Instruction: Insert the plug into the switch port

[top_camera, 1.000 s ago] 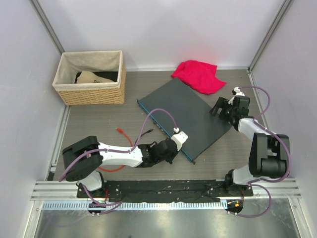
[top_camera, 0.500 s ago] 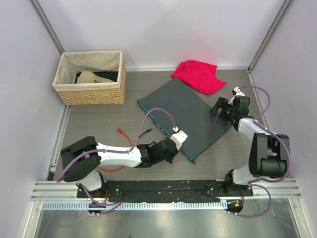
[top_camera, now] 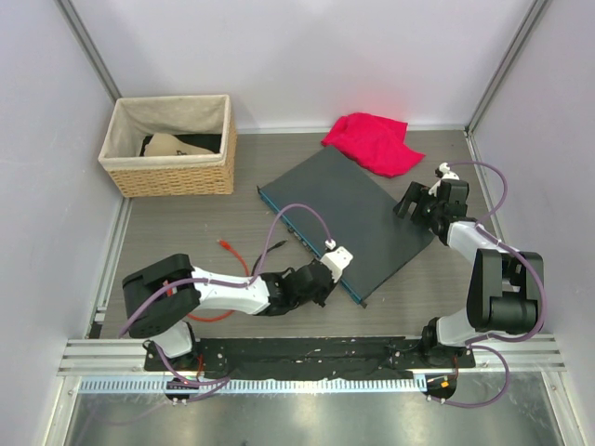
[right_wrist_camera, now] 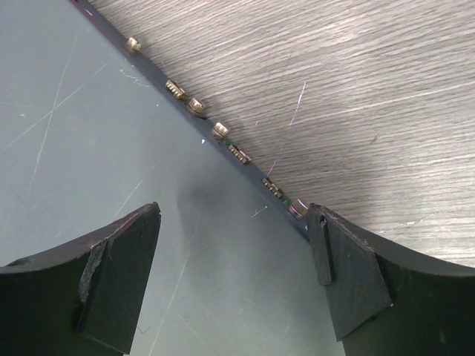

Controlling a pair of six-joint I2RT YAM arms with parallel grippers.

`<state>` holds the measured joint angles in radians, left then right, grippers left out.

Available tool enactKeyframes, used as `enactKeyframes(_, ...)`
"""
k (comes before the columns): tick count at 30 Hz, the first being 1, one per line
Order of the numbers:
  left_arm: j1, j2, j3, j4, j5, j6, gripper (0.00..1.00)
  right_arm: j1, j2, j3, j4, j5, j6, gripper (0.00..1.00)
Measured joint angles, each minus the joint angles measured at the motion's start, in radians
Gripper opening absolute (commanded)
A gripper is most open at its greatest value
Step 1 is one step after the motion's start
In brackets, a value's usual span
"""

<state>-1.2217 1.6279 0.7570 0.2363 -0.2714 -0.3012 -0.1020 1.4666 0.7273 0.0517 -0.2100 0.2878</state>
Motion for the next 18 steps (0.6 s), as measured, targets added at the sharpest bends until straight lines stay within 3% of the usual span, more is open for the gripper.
enactKeyframes(18, -0.002, 0.011, 0.006, 0.016, -0.037, 0.030, 0.00, -0.003, 0.106, 0.132, -0.034, -0.121, -0.132, 0.88)
